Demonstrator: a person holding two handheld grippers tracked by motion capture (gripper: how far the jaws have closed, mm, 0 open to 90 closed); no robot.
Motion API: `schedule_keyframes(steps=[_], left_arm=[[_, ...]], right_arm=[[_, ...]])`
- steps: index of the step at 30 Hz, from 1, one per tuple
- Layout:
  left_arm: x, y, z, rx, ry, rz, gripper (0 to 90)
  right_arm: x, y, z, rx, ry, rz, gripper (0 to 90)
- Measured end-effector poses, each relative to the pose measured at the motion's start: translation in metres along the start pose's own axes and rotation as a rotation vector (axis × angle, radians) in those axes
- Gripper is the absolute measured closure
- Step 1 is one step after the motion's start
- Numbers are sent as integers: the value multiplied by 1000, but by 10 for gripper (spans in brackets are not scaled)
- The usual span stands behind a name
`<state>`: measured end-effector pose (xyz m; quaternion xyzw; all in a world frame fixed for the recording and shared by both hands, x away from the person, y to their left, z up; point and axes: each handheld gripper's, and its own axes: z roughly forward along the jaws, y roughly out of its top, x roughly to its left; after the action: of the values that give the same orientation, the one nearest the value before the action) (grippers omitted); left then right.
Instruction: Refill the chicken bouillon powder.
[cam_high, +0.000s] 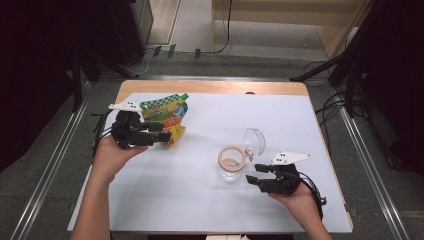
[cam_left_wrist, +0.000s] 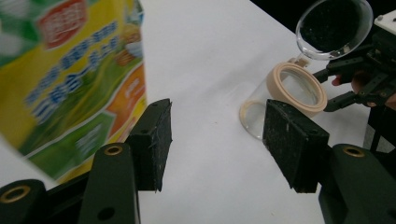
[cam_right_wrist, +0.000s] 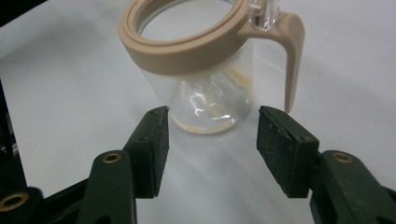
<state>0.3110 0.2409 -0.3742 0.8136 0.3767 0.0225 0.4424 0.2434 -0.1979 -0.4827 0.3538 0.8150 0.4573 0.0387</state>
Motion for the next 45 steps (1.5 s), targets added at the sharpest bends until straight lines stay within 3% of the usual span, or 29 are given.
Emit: schedule_keyframes(steps=[12, 17, 28, 32, 38, 45], left_arm=[[24, -15, -21, 23, 49, -49, 438], [37, -22, -27, 10, 93, -78, 435], [53, -15, -1, -13, 88, -73, 505], [58, -12, 6, -15, 85, -91, 542], [61, -8, 16, -50, 80, -107, 620], [56, -2, 29, -81, 81, -86, 715]], right_arm=[[2, -1, 2, 15, -1, -12, 456], [3, -2, 2, 22, 3, -13, 456], [11, -3, 4, 23, 29, -29, 474], [16, -5, 2, 24, 38, -40, 473], [23, -7, 2, 18, 56, -42, 472], [37, -8, 9, 15, 84, -71, 471]])
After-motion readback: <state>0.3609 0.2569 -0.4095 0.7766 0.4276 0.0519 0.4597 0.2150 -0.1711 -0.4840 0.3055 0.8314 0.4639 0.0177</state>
